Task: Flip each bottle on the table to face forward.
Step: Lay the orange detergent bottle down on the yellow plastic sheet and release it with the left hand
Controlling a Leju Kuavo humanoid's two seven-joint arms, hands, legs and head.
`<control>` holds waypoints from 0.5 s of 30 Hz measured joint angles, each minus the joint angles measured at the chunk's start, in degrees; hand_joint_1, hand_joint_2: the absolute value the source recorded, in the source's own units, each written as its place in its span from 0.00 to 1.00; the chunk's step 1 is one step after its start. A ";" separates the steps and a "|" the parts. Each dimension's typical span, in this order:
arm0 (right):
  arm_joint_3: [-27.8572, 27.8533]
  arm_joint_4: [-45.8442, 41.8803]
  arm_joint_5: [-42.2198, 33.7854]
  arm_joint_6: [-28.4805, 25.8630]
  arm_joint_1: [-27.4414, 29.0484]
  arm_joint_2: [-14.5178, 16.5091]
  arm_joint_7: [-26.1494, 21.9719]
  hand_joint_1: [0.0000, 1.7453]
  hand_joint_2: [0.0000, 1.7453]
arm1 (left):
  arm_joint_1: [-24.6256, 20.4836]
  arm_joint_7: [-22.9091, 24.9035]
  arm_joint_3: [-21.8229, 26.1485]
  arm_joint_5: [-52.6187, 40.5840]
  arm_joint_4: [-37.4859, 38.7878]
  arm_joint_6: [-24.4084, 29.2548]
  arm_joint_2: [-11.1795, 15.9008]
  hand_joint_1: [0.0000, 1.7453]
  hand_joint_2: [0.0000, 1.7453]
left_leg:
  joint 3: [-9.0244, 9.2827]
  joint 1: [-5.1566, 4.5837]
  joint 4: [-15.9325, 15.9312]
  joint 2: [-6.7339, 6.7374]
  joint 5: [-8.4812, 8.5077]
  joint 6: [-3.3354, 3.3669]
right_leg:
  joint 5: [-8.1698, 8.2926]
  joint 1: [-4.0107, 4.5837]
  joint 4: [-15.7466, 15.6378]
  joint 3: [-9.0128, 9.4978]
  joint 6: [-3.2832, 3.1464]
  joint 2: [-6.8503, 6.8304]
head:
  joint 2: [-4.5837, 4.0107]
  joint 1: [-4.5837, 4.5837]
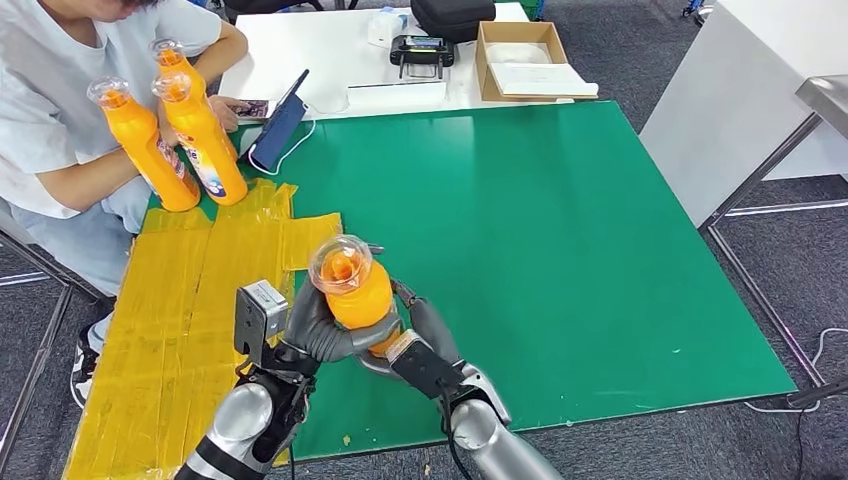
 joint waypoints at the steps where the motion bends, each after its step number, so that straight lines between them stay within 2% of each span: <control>1: -0.24 -1.31 -0.75 -0.20 0.52 -0.14 -0.19 0.00 0.75 | 0.02 -0.48 0.37 -1.97 -0.13 2.11 0.11 1.00 1.00 | 0.00 0.00 0.00 0.01 0.00 0.00 | 0.00 0.00 0.00 -0.01 0.00 0.00 | 0.00 -0.01; 4: -1.36 -5.30 -2.80 -0.85 2.19 -0.75 -0.84 0.00 0.00 | 0.03 -1.42 1.67 -11.74 -0.58 10.57 0.60 1.00 1.00 | -0.01 0.01 0.00 0.00 0.00 0.00 | 0.00 0.01 0.00 -0.02 -0.01 0.00 | 0.00 0.00; 6: -1.77 -6.60 -3.40 -1.03 2.75 -0.94 -1.10 0.00 0.00 | 0.03 -1.47 2.04 -15.85 -0.72 13.60 0.74 1.00 1.00 | -0.01 0.01 0.00 0.00 0.00 0.00 | 0.00 0.01 0.00 -0.02 -0.01 -0.01 | 0.00 0.01; 8: -1.79 -6.66 -3.44 -1.03 2.77 -0.95 -1.11 0.00 0.00 | 0.03 -1.47 2.05 -16.04 -0.73 13.72 0.75 1.00 1.00 | -0.01 0.01 0.00 0.00 0.00 0.00 | 0.00 0.01 0.00 -0.02 -0.01 -0.01 | 0.00 0.01; 11: -3.87 -13.13 -5.60 -1.02 5.41 -1.85 -1.36 0.00 0.00 | -0.32 0.41 4.04 -26.81 -1.31 18.78 2.00 1.00 1.00 | -0.01 0.01 0.00 0.00 0.00 0.00 | -0.01 0.01 0.00 -0.02 -0.01 0.00 | 0.00 -0.01; 15: -5.86 -19.83 -6.83 -0.94 7.93 -2.79 -1.94 0.00 1.00 | -0.71 3.61 5.76 -37.91 -1.73 22.66 3.18 1.00 1.00 | -0.01 0.00 0.00 -0.01 0.00 0.00 | 0.00 0.00 0.00 -0.03 0.00 0.00 | 0.00 0.00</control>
